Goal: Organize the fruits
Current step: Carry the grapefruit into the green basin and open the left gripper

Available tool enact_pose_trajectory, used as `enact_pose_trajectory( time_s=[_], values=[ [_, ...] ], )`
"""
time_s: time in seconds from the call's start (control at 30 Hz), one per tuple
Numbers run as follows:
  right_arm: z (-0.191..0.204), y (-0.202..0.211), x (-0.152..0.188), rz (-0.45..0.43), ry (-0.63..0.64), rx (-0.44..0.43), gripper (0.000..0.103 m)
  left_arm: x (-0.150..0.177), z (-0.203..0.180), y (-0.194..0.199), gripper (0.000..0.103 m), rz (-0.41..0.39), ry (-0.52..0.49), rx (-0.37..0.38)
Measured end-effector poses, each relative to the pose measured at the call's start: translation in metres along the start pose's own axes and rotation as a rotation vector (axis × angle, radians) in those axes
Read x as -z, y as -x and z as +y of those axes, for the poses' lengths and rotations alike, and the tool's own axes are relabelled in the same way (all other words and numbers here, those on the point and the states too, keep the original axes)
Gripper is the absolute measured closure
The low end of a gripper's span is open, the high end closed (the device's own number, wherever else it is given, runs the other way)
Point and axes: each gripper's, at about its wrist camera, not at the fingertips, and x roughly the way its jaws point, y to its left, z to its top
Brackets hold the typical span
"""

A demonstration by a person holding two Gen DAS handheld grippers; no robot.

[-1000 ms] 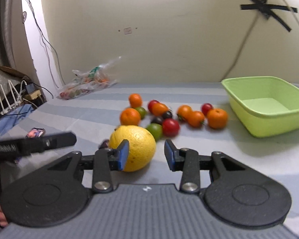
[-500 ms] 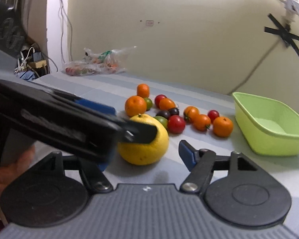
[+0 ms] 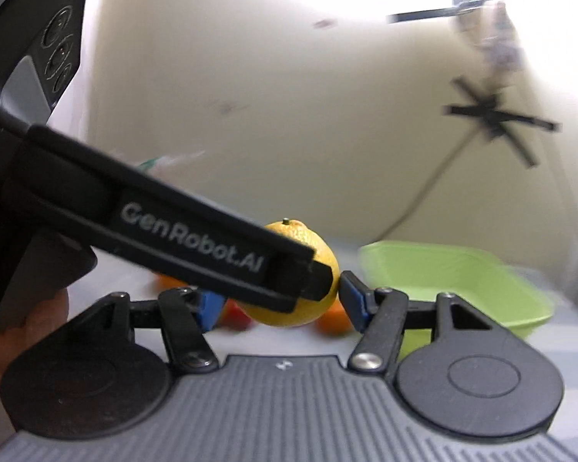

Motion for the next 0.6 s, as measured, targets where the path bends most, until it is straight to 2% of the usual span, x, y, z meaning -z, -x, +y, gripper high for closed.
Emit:
enact_pose_trajectory(
  time_s=[0.13,0.33,0.43,0.53,0.6],
  values=[
    [-0.053,-0.009,-0.008,-0.008,-0.040,0.104,0.037,-0.028,-0.021,-0.055,0.034,0.017,-0.017,0.051],
    [-0.108,-0.050,-0.006,0.105,-0.100,0.160,0.037,-0.033,-0.022,-0.123,0.034,0.122,0.069,0.073],
    [-0.119,-0.061,-0.001,0.162,-0.128,0.175,0.037,-0.024,-0.021,-0.134,0.035,0.153,0.075,0.081],
    [-0.110,-0.064,0.003,0.177,-0.073,0.206,0.036,-0.022,-0.026,-0.128,0.031,0.117,0.050,0.062],
    [-0.106,-0.062,0.003,0.157,-0.049,0.207,0.027,-0.025,-0.027,-0.118,0.031,0.098,0.048,0.064]
  ],
)
